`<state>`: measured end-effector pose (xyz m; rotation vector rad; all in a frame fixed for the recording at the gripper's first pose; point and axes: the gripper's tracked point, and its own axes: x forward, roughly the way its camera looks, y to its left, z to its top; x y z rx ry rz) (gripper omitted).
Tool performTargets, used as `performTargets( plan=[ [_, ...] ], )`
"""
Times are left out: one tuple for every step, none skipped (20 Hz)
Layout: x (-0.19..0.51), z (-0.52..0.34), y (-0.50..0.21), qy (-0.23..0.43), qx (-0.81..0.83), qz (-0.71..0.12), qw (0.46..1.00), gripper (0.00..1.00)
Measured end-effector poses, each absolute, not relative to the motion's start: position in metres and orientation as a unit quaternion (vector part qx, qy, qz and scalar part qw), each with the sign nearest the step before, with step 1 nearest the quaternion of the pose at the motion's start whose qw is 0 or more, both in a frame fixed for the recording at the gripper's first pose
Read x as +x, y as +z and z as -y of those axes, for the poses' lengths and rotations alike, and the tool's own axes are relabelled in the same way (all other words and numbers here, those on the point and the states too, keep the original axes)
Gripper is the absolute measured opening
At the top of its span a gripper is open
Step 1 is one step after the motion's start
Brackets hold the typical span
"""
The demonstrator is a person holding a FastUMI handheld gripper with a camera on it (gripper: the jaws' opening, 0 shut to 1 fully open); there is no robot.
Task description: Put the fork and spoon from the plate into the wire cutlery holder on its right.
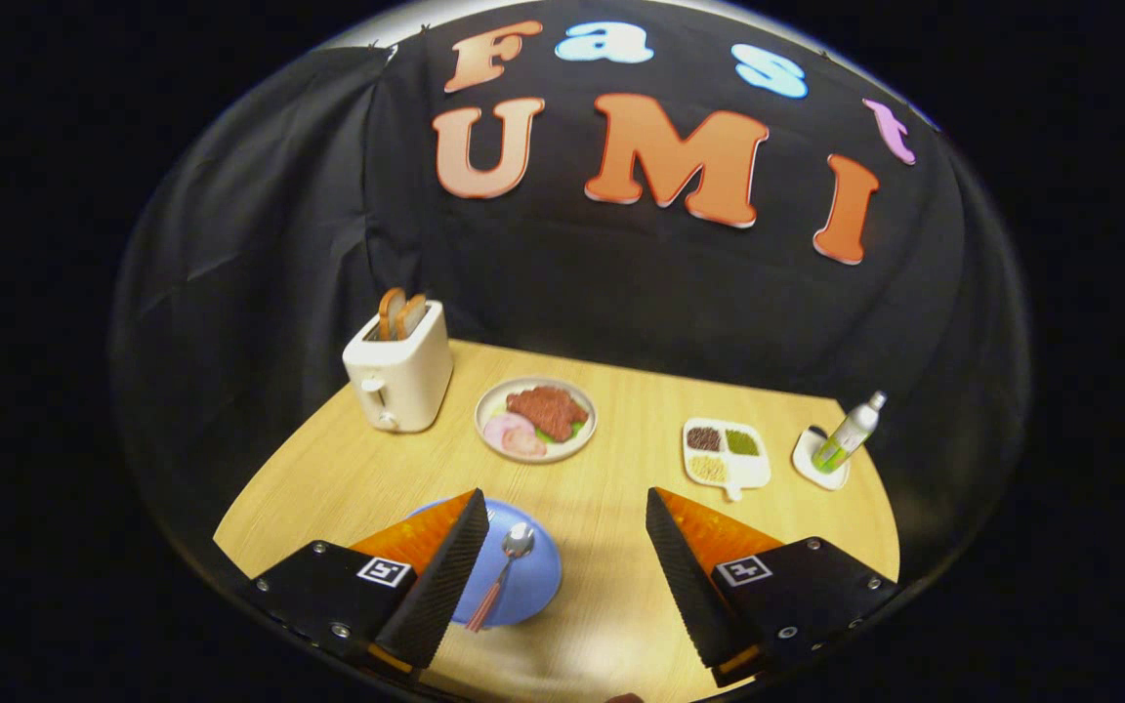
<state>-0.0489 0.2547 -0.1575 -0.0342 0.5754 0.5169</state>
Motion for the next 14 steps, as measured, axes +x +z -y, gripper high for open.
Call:
performTargets(
  plan=[
    [-0.056, -0.264, -0.169, 0.261, -0.016, -0.304, 0.916, 0.97],
    [-0.062, -0.272, -0.180, 0.267, -0.017, -0.326, 0.907, 0.97],
    [-0.067, -0.278, -0.191, 0.271, -0.017, -0.346, 0.898, 0.95],
    [-0.072, -0.283, -0.203, 0.272, -0.019, -0.365, 0.890, 0.95],
    [-0.076, -0.288, -0.214, 0.272, -0.023, -0.387, 0.881, 0.94],
    [-0.084, -0.292, -0.224, 0.272, -0.026, -0.408, 0.871, 0.93],
    [-0.090, -0.296, -0.233, 0.274, -0.029, -0.427, 0.861, 0.91],
    [-0.095, -0.301, -0.243, 0.275, -0.032, -0.444, 0.852, 0.89],
    [-0.099, -0.305, -0.252, 0.273, -0.035, -0.460, 0.844, 0.81],
    [-0.102, -0.307, -0.262, 0.269, -0.038, -0.476, 0.836, 0.77],
    [-0.104, -0.310, -0.269, 0.267, -0.039, -0.488, 0.830, 0.71],
    [-0.107, -0.313, -0.278, 0.263, -0.040, -0.498, 0.825, 0.69],
    [-0.110, -0.314, -0.284, 0.259, -0.045, -0.508, 0.820, 0.65],
    [-0.112, -0.314, -0.290, 0.253, -0.050, -0.516, 0.817, 0.63]
  ],
)
